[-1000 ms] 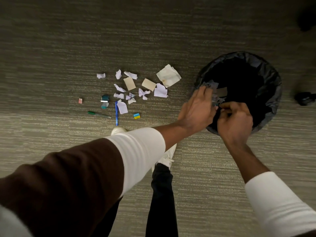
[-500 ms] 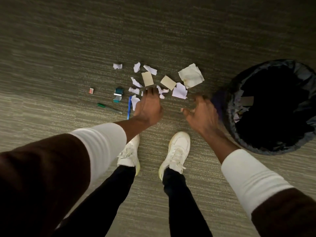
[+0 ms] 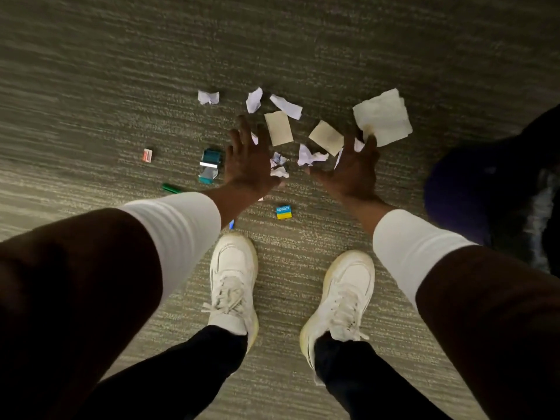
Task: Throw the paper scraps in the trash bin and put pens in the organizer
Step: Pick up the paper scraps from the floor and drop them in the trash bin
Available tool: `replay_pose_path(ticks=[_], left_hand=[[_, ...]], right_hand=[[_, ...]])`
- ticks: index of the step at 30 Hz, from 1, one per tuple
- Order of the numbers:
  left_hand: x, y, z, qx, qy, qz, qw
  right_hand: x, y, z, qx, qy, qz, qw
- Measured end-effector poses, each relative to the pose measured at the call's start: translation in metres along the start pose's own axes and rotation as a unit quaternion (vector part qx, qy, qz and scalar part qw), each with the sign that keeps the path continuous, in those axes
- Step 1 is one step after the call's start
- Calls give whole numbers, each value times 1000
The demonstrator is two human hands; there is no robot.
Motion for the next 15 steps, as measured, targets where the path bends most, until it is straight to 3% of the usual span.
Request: replay_pose_path(ticks=[8, 15], left_hand=[[33, 11, -1, 9, 60, -17, 998], [40, 4, -18, 46, 96, -85, 991]], right_hand=[[-37, 30, -1, 26, -122, -156, 980], [-53, 27, -10, 28, -207, -191, 959]])
Point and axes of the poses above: each hand's wrist, its own z-axis towards the middle knuckle, its own y-axis out of the palm, x = y × z, the point moved 9 cm from there along z, towards the middle knuckle, and after that the axes turned 1 degree about x, right-handed, at the moved point
